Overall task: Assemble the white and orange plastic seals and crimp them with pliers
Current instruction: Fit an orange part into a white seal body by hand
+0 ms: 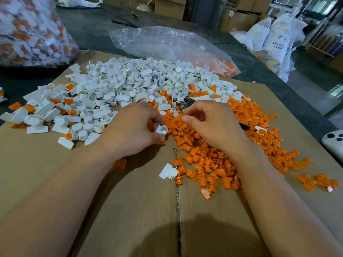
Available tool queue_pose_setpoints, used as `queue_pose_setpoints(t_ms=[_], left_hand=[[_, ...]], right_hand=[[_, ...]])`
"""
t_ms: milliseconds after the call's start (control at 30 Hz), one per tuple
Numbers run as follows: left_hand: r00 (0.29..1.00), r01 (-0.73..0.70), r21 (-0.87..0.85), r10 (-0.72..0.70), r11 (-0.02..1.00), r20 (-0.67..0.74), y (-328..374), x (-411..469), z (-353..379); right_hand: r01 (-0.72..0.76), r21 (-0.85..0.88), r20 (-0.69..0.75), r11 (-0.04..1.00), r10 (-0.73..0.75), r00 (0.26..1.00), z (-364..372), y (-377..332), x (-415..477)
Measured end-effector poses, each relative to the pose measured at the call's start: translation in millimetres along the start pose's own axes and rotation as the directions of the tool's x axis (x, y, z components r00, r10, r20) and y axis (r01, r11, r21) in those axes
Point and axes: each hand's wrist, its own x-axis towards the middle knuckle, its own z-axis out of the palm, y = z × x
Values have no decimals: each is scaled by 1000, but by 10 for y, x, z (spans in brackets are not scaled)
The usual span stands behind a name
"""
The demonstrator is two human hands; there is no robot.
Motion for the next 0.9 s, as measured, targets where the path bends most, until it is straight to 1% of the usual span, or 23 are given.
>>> queue_pose_setpoints(t_ms=[67, 133, 200, 267, 367, 433, 533, 633, 700, 800, 900], left_hand=[[996, 53, -181, -66, 982, -68, 17, -13, 3], [981, 83, -352, -138, 932, -134, 32, -26, -10], [966, 61, -381, -151, 922, -211, 27, -23, -30], [958, 35, -409, -147, 912, -248, 39, -25, -62], [963, 24, -476, -149, 879, -226, 61, -36, -74], [966, 33, -527, -163, 849, -201, 77, -41, -74], [968, 47, -623, -191, 781, -166, 86, -40, -79], [966, 61, -672, -214, 738, -148, 89, -37, -87], [965, 69, -687, -222, 724, -137, 95, -36, -92], [965, 79, -698, -230, 712, -126, 98, -32, -95], [963, 103, -704, -246, 702, -105, 105, -28, -92]], right_hand=[[21, -9, 14, 1000, -21, 1000, 22, -3, 6], [55, -27, 47, 998, -54, 997, 60, -19, 17], [99, -68, 98, 993, -92, 991, 106, -35, 31], [137, -122, 153, 983, -117, 981, 142, -48, 41], [160, -181, 192, 970, -124, 973, 164, -50, 52], [156, -173, 180, 973, -124, 976, 161, -51, 55], [144, -142, 161, 979, -121, 980, 159, -48, 51], [159, -107, 176, 981, -139, 975, 156, -53, 35], [139, -60, 163, 988, -128, 978, 148, -75, 21], [73, 92, 53, 993, -78, 996, 91, -82, 13], [35, 251, -57, 967, -21, 998, 28, -69, 3]])
